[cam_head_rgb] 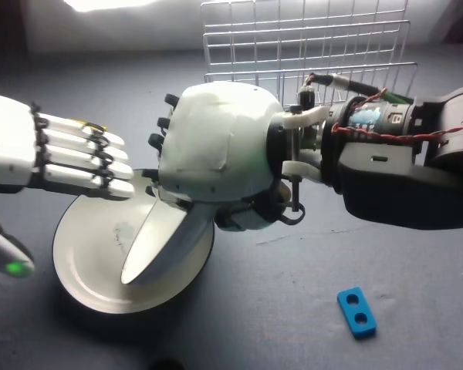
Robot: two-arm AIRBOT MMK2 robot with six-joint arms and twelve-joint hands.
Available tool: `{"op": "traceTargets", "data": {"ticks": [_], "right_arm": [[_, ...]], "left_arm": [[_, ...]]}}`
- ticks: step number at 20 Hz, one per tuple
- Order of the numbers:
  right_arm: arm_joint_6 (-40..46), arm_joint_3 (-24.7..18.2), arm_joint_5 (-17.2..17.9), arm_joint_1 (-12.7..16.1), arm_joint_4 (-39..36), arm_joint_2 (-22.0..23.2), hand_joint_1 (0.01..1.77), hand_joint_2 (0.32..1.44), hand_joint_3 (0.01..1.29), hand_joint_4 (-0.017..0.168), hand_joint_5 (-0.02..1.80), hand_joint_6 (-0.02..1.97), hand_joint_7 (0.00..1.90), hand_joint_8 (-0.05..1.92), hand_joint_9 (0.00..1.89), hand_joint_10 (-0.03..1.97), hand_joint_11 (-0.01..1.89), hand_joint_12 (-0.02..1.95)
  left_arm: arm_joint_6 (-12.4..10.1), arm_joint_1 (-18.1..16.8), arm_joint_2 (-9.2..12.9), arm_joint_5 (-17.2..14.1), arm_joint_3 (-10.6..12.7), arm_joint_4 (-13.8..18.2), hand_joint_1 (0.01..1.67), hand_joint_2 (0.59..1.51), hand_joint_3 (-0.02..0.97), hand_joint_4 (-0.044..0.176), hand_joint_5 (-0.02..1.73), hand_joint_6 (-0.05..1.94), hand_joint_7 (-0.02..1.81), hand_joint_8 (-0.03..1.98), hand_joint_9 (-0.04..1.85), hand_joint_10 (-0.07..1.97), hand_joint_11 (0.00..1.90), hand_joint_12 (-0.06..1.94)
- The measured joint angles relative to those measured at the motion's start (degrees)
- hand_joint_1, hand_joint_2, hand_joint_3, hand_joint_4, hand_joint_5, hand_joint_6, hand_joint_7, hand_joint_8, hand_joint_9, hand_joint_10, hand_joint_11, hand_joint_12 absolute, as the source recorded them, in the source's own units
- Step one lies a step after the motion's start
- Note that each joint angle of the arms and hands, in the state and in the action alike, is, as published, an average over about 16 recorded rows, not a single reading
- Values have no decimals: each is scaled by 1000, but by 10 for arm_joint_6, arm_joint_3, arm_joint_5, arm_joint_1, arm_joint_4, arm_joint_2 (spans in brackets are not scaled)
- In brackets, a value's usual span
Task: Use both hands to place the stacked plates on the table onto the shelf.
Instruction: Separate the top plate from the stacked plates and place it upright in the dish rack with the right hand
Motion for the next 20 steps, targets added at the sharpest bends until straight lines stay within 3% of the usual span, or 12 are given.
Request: {"op": "traceTargets", "data": {"ticks": [9, 20], "right_arm": [[0, -31, -20, 53, 68, 28, 1197, 963, 15, 1, 1025, 807, 1095, 728, 1246, 19, 839, 952], [10, -46, -29, 116, 176, 70, 1204, 964, 15, 2, 1037, 878, 1079, 743, 1230, 19, 830, 969]], "left_arm": [[-15, -16, 47, -3, 15, 11, 14, 1147, 14, 6, 19, 15, 15, -6, 18, 12, 13, 0], [-24, -6, 60, -4, 42, 22, 13, 1149, 14, 7, 21, 14, 18, -5, 23, 11, 13, 0]]}}
